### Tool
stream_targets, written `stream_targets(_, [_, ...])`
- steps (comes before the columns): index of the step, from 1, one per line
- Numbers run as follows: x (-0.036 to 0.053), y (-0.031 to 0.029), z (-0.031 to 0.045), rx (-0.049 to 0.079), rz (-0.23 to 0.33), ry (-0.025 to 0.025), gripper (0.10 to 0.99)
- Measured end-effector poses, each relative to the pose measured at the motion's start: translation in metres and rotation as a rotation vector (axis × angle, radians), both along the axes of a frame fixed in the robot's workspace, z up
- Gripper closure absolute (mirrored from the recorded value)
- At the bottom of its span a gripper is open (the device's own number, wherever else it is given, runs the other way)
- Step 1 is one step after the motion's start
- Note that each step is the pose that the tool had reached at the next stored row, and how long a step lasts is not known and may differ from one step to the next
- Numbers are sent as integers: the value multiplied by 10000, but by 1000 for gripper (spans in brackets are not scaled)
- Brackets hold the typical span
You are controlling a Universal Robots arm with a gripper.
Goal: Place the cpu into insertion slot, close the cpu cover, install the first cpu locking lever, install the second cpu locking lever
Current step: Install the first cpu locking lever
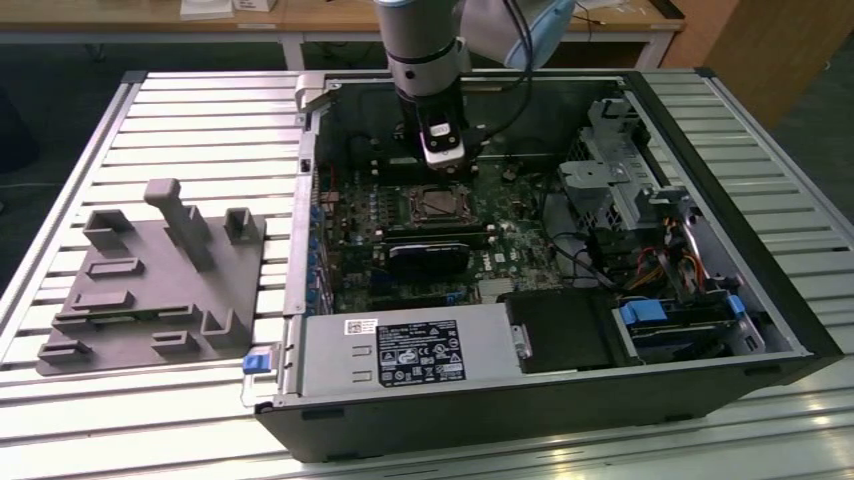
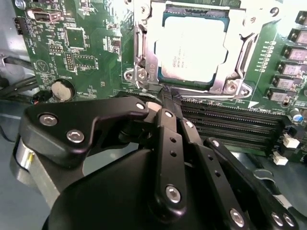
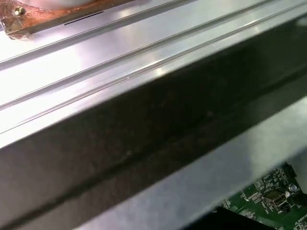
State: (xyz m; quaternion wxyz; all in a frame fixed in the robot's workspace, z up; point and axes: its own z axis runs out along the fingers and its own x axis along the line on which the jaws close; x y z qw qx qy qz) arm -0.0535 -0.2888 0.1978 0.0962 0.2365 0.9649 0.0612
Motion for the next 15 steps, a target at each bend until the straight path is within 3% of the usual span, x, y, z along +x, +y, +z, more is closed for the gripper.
stream_targets(8, [1,1,-35,-23,1,-38,980])
stream_targets(15, [0,-3,-42,-29,0,-42,980])
